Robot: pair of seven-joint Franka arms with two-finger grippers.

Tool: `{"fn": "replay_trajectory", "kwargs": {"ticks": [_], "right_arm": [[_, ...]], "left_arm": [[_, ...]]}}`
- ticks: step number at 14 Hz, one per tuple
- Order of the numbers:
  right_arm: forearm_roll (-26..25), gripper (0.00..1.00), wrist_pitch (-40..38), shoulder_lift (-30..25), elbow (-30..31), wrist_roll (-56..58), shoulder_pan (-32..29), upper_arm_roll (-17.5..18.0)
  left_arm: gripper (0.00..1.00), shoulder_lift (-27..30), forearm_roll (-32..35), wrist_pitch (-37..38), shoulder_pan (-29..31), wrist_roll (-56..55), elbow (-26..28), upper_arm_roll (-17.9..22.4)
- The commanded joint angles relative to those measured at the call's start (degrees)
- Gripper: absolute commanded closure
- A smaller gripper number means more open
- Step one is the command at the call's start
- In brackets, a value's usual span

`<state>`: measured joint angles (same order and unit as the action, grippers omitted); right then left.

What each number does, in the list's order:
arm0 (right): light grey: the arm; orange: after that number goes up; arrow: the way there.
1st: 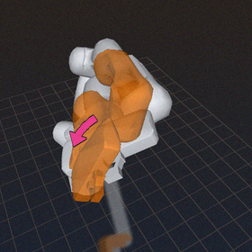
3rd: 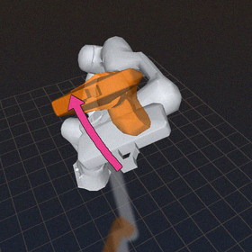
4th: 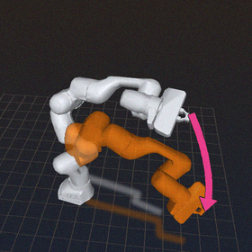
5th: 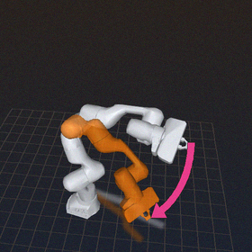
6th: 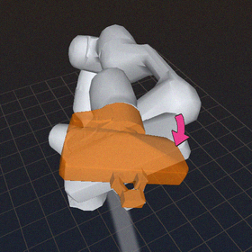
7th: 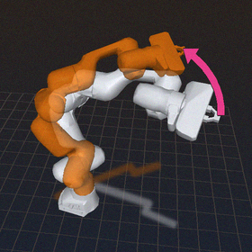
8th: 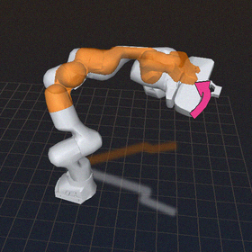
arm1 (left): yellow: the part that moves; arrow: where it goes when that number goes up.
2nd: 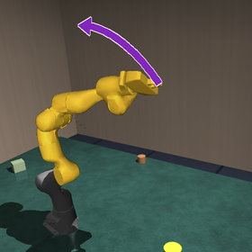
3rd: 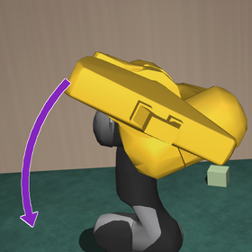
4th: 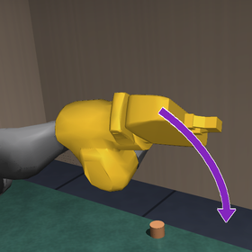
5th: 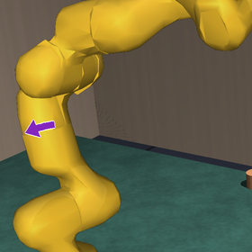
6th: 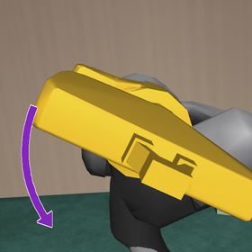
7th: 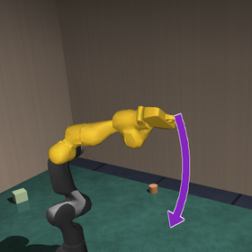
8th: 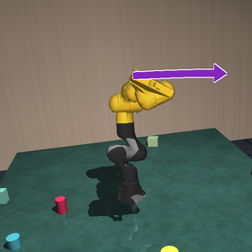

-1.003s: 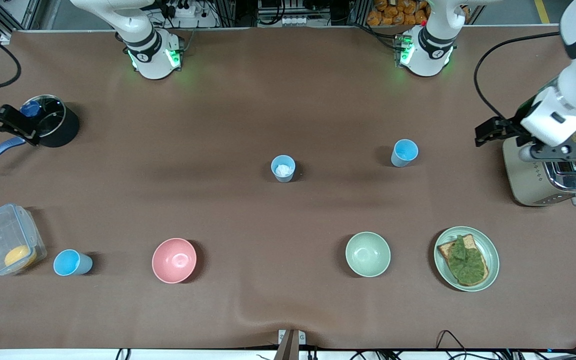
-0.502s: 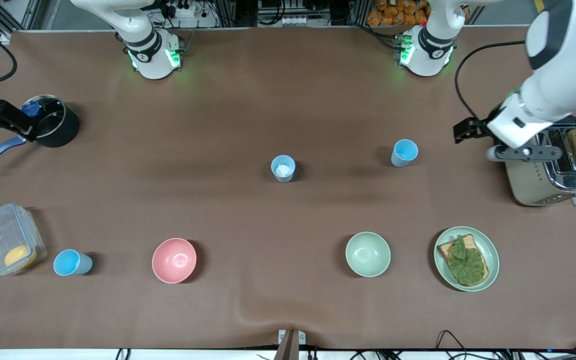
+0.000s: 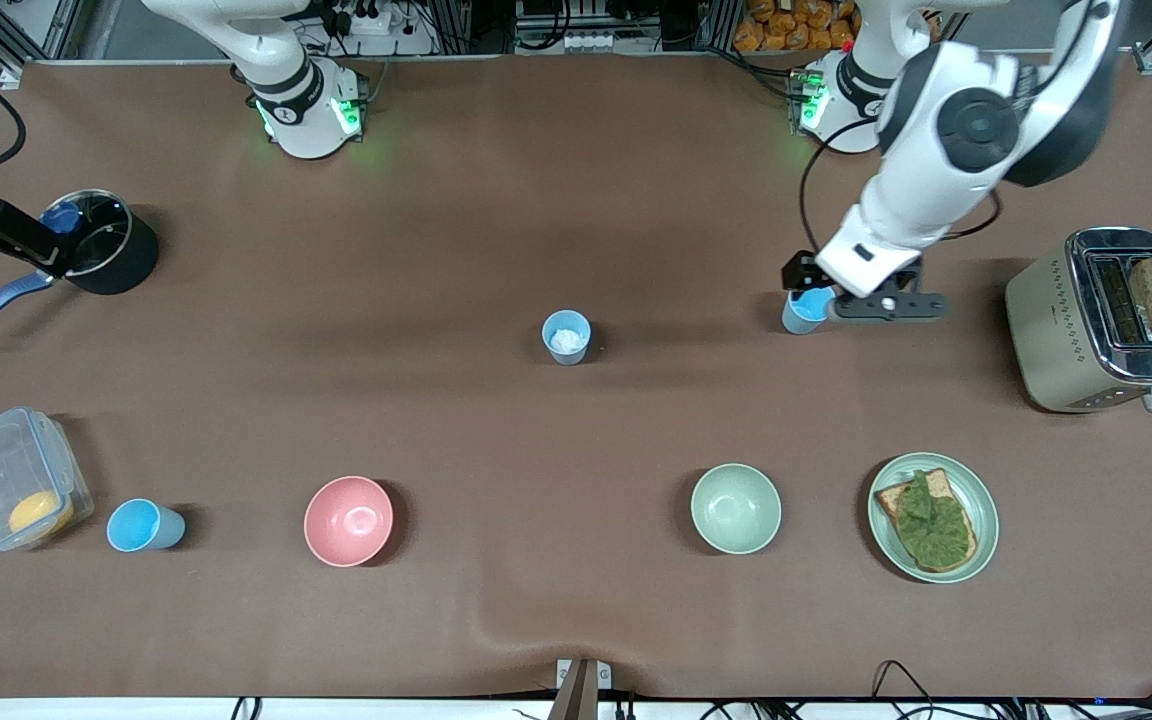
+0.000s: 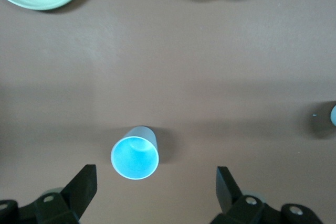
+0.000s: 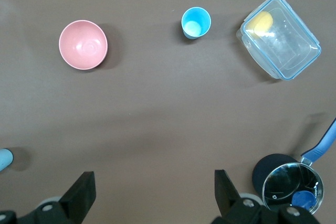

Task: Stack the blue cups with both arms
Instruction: 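Move the left gripper down to the light blue cup near the toaster, then close the left gripper on the light blue cup and lift it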

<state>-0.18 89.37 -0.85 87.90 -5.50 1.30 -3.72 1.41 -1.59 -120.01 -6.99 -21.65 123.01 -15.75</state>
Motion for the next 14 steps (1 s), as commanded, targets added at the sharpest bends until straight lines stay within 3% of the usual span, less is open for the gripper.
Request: {"fn": "replay_trajectory", "kwargs": {"ticks": [1,5,14], "right_arm": [[0.4,0.00,-1.2,-0.1,-1.1,0.7,-1.3,1.4],[0.4,0.00,-3.1,0.0,-1.6,1.1,-1.5,1.3],[0.4,0.00,-3.5,0.0,-3.2,1.6,-1.0,1.4]], "left_arm": [[0.00,1.0,-3.0,-6.4,0.4,-0.4,6.9,-0.5],[0.00,-2.5,-4.6,-15.5,0.4,0.0,13.9,-0.7],[0.00,-9.3,-4.5,-25.4,0.6,0.1,18.1,-0.6]]}}
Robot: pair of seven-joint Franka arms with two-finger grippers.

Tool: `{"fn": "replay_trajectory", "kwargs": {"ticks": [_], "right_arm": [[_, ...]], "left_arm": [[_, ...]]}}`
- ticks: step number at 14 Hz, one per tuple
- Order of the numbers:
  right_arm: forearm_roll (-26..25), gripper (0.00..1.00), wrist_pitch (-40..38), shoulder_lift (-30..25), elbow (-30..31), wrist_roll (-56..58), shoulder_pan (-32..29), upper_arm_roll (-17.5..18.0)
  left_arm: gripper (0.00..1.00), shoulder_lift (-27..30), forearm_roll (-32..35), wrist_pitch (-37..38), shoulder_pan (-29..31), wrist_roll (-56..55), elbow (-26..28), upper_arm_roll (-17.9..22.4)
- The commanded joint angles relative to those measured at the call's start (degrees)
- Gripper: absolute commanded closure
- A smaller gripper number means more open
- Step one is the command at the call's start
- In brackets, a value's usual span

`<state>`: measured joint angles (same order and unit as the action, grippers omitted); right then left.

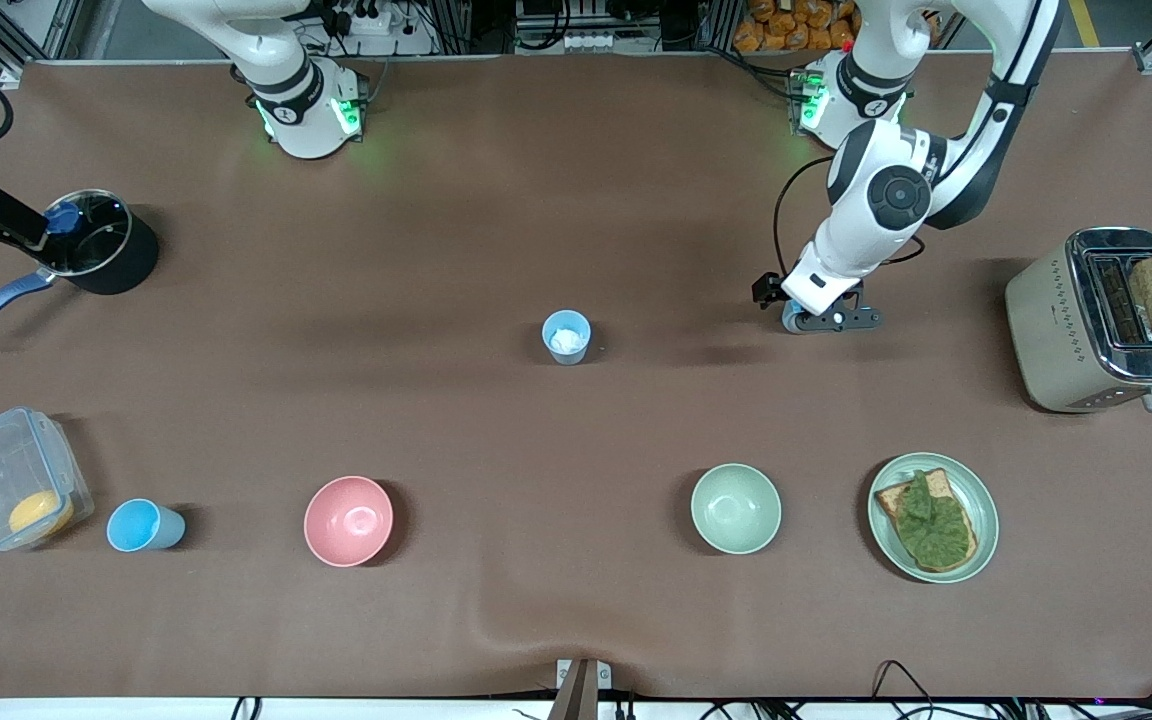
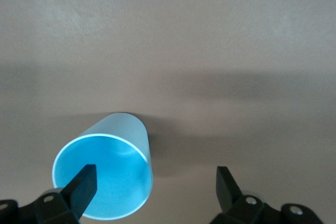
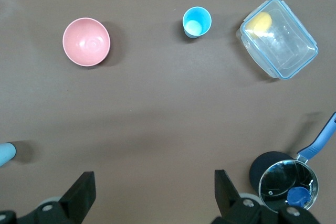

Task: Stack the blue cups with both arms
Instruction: 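Close the left gripper on the light blue cup and lift it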

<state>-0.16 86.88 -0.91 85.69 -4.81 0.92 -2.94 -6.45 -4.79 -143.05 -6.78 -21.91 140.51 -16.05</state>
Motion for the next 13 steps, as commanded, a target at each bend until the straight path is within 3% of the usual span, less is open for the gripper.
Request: {"fn": "replay_trajectory", "kwargs": {"ticks": [1,2,4,5,13], "right_arm": [[0.3,0.00,-1.5,-0.1,-0.9,0.9,-0.7,0.7],[0.3,0.00,-2.4,-0.2,-1.0,0.9,-0.8,0.6],[-0.3,0.00,-2.5,-0.2,-1.0,0.9,-0.6,0.8],[-0.3,0.00,-2.4,-0.2,-1.0,0.9,-0.6,0.8],[-0.3,0.00,-1.5,0.1,-1.0,0.9,-0.6,0.7]], "left_arm": [[0.05,-1.9,-1.3,-2.3,0.4,0.4,0.6,-0.3],[0.29,-1.8,-1.1,-2.2,0.4,0.4,0.7,-0.3],[0.89,-1.5,-1.0,-0.8,0.5,0.7,0.9,-0.3],[1.00,-1.3,-1.0,-0.7,0.5,0.7,1.0,-0.3],[1.00,3.1,-0.7,7.9,1.1,1.9,-2.4,-0.2]]}}
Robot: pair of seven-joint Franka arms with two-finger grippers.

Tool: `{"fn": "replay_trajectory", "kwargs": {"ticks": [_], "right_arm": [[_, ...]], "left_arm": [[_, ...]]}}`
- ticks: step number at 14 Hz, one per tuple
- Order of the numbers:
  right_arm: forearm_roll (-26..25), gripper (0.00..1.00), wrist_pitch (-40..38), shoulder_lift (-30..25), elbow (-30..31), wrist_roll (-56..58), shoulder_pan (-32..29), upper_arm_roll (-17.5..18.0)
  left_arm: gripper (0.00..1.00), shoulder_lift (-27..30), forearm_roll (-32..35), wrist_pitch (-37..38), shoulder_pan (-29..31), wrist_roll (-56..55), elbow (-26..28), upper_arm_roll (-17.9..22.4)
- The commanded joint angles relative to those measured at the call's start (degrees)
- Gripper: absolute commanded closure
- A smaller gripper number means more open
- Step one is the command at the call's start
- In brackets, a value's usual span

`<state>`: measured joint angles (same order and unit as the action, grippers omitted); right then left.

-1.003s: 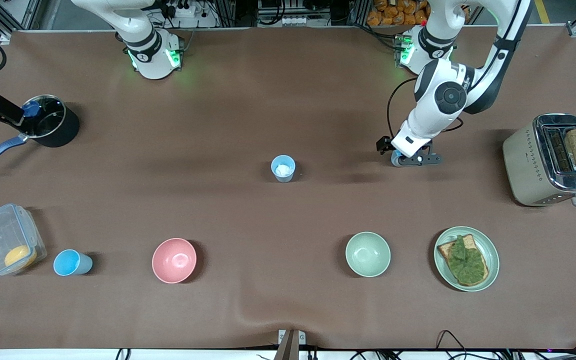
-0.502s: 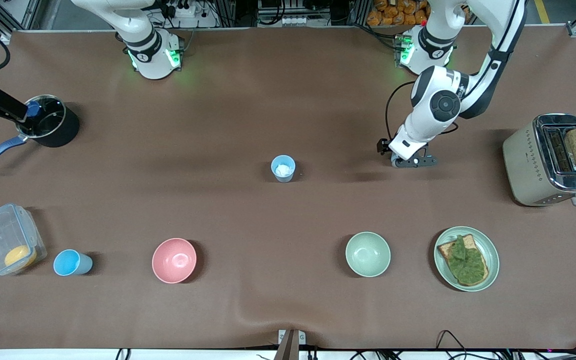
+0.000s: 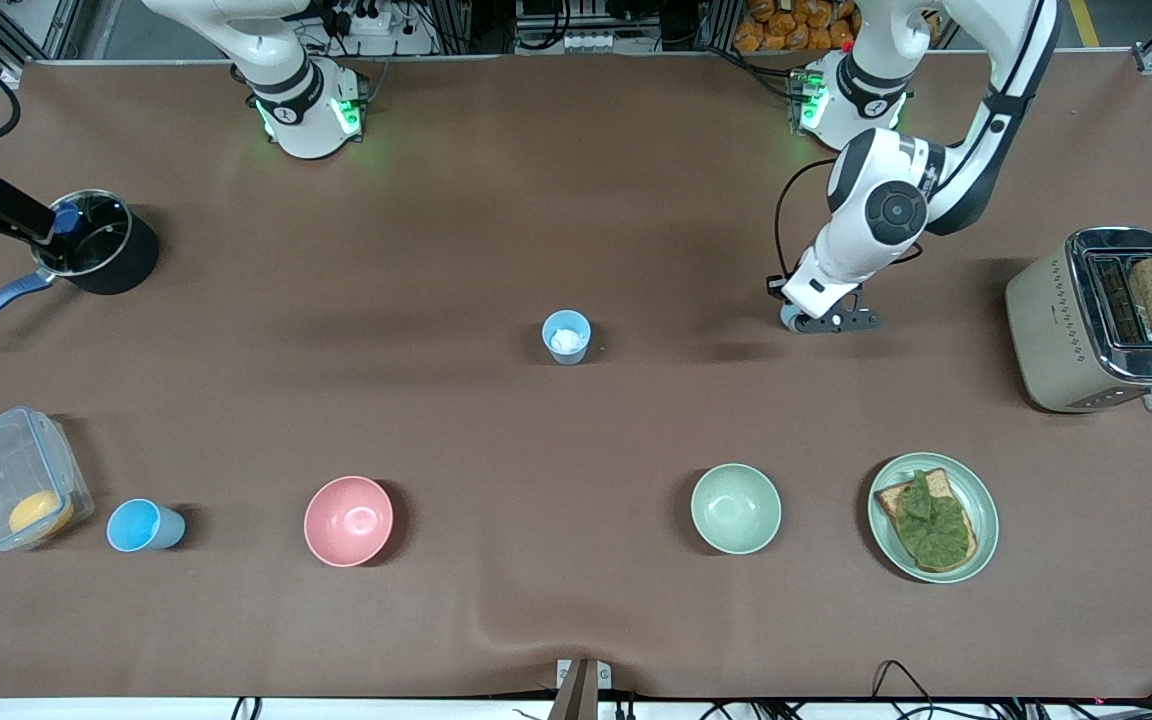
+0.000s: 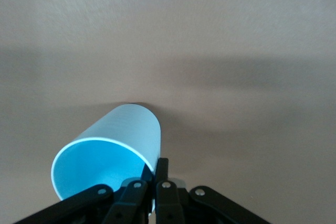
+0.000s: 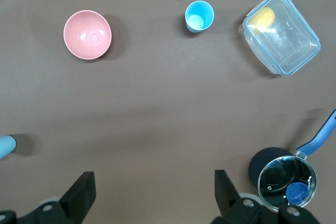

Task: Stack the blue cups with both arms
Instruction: 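Close the left gripper on the light blue cup and lift it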

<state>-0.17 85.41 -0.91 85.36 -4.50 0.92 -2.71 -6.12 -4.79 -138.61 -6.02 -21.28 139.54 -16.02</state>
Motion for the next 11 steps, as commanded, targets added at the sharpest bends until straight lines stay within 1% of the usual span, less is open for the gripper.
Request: {"fn": "replay_trajectory", "kwargs": {"ticks": [1,2,3,4,6,7,9,10,11], "right_arm": [[-0.3,0.00,-0.1,0.1,-0.6,0.5,-0.7,0.5],[-0.3,0.00,-0.1,0.1,-0.5,0.5,-0.6,0.5],[-0.3,0.00,-0.1,0.0,-0.5,0.5,-0.6,0.5],[-0.3,0.00,-0.1,0.1,-0.5,0.5,-0.5,0.5],[-0.2,0.00,0.0,0.1,-0.6,-0.1,0.4,0.5],[-0.2,0.00,-0.1,0.0,-0.7,-0.2,0.6,0.6],[0.3,0.00,-0.3,-0.2,-0.9,0.5,0.2,0.5],[0.4,0.00,-0.3,-0.5,-0.9,0.5,0.2,0.3],[0.4,0.00,-0.3,-1.2,-0.9,0.5,0.1,0.2]], "left_arm": [[1.00,3.0,-0.7,4.4,0.2,1.2,-2.8,-0.2],[1.00,3.6,-0.7,5.1,0.3,1.1,-3.7,-0.3],[1.00,4.4,-0.7,7.9,0.2,1.1,-5.8,-0.3],[1.00,5.1,-1.2,11.9,-0.1,0.9,-9.3,-0.4],[1.00,4.6,-1.8,20.8,-1.7,0.6,-19.5,-0.5],[1.00,4.4,-3.1,21.8,-2.4,0.6,-22.7,-0.5],[1.00,2.9,-5.4,21.8,-4.5,0.5,-27.1,-0.9],[1.00,1.4,-5.4,21.8,-6.2,-0.9,-29.7,-1.0],[1.00,-0.4,-4.7,21.9,-8.7,-5.6,-32.6,-1.8]]}}
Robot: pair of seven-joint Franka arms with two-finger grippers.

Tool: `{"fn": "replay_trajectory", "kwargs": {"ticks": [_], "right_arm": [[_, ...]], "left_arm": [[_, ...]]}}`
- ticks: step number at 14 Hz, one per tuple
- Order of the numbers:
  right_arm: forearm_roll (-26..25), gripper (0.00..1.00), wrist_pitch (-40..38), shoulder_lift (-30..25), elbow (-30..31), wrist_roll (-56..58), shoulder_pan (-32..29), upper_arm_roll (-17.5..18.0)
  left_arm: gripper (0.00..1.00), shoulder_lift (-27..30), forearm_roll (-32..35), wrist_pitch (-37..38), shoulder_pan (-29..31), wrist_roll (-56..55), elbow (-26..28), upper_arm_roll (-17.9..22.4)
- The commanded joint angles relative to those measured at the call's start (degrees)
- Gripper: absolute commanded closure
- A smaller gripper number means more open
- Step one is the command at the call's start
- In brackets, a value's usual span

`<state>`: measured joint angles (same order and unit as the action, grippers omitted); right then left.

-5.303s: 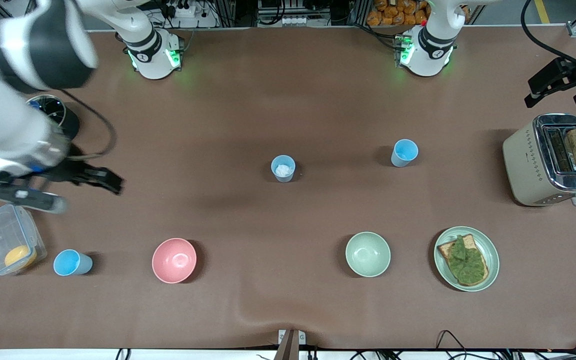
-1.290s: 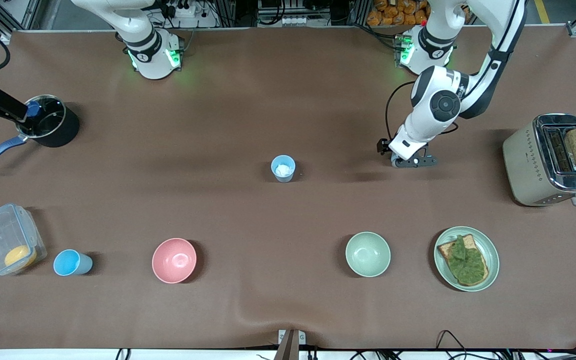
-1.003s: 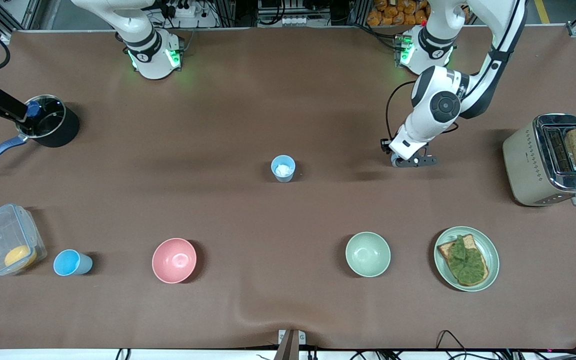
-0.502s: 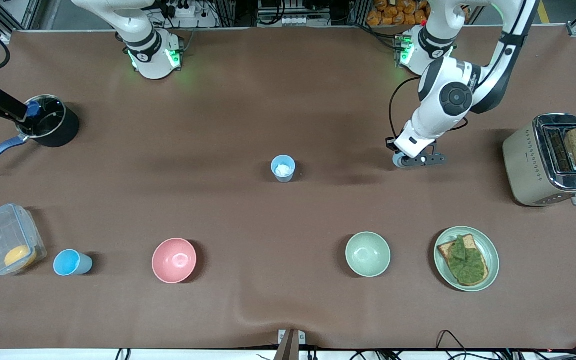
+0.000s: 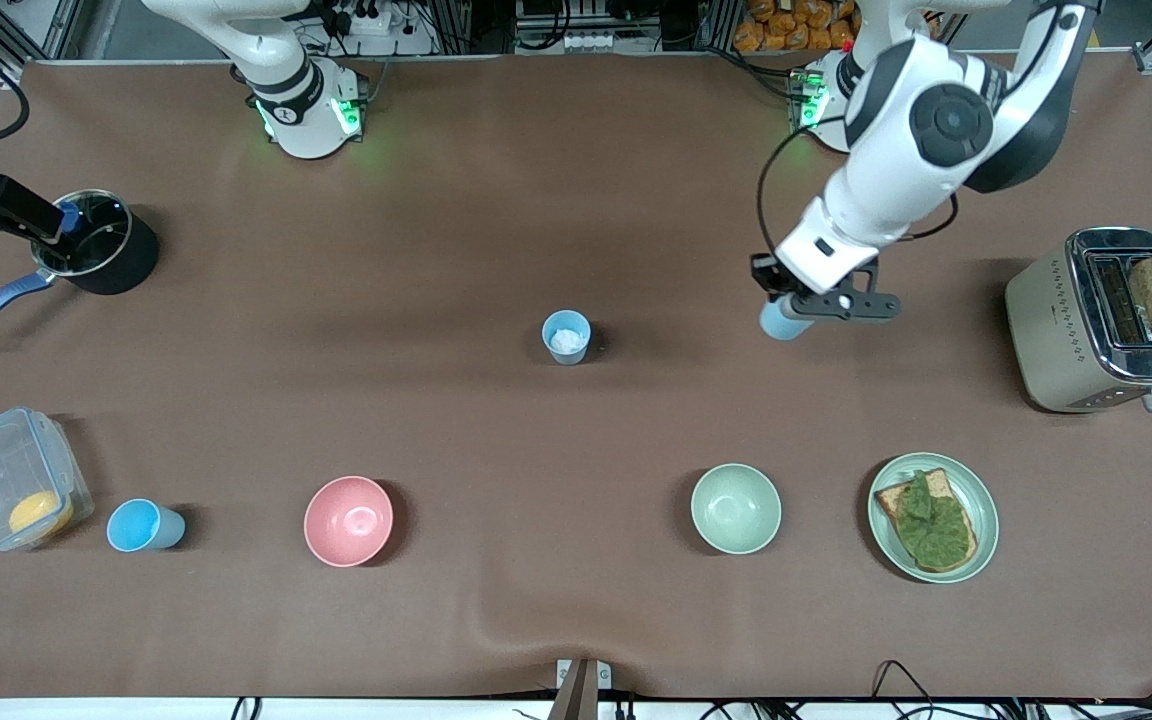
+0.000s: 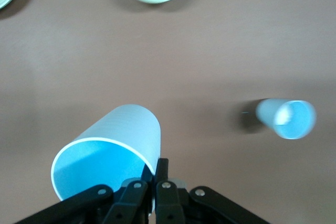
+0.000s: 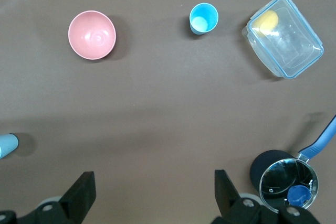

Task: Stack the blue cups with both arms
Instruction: 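Carry the cup with the left gripper over the cup at the center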

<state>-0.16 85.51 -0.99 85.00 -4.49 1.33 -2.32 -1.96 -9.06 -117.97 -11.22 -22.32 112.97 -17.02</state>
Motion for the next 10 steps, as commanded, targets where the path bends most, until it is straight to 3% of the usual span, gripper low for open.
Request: {"fn": "replay_trajectory", "kwargs": {"ticks": [1,6,8,10], "right_arm": [[0.4,0.00,-0.8,-1.5,-0.5,0.4,-0.3,-0.1],[0.4,0.00,-3.1,-2.2,-0.4,0.5,-0.1,0.0],[0.5,0.00,-3.3,-2.2,-0.3,0.5,0.1,0.1],[0.9,0.00,-3.5,-2.2,-0.2,0.5,0.1,0.1]], "left_arm": [[1.00,-6.1,-0.3,1.6,-5.1,-8.7,-8.5,-1.0],[1.00,-16.9,-0.3,1.6,-14.0,-16.2,-19.7,0.0],[1.00,-19.9,-0.1,1.6,-19.9,-18.4,-22.7,4.2],[1.00,-25.2,1.8,1.7,-23.6,-18.8,-28.0,5.5]]}}
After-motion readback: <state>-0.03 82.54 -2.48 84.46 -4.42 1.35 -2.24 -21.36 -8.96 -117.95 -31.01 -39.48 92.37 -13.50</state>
